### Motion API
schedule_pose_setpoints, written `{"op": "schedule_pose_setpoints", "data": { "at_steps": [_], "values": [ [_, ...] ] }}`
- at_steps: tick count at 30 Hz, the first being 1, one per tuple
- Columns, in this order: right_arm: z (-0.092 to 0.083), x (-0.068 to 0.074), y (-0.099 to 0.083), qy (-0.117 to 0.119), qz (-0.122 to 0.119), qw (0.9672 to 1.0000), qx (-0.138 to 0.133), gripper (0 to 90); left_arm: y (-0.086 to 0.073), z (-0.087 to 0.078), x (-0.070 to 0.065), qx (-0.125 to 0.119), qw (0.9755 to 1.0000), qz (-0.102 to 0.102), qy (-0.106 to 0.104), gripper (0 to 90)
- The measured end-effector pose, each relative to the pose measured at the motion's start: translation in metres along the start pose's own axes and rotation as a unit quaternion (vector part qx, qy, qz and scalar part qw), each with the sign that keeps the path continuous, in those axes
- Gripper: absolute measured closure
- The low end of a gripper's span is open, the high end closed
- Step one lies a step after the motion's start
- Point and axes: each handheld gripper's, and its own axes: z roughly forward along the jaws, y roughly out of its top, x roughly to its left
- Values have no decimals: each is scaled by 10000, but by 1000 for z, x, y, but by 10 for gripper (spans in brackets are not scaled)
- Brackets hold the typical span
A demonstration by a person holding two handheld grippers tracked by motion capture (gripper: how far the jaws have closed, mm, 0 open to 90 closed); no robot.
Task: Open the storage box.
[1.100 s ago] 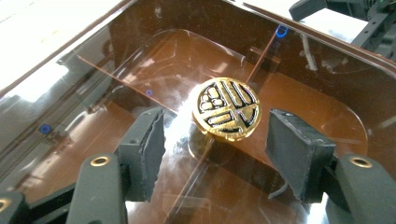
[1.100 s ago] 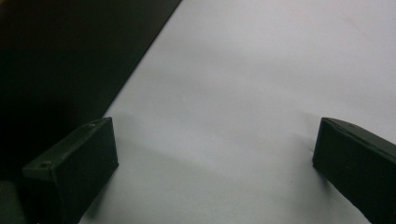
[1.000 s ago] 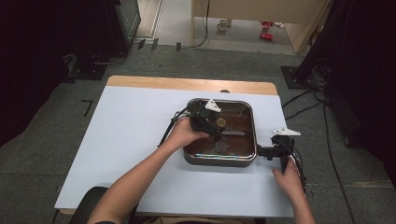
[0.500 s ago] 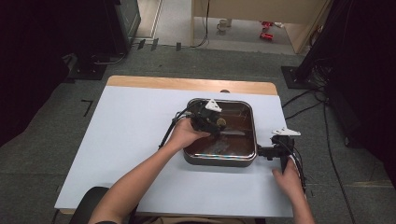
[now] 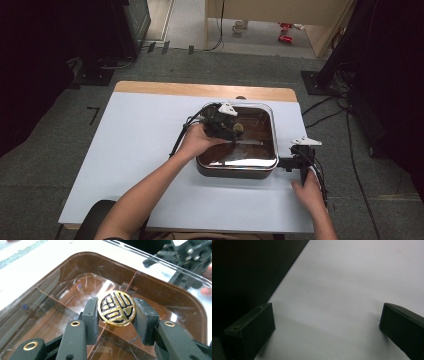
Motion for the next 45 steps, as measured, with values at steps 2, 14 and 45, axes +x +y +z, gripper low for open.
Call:
{"op": "schedule_pose_setpoints", "data": {
  "at_steps": [2,14,45],
  "values": [
    [0,0,0,1,-4,10000,-2,0,4,-8,-1,-37,10000,35,23,589],
    [0,0,0,3,0,10000,2,0,4,-62,12,-237,9991,-84,329,589],
    [0,0,0,13,4,10000,5,0,-90,-175,81,-304,9779,-1264,1637,590]
  ]
}}
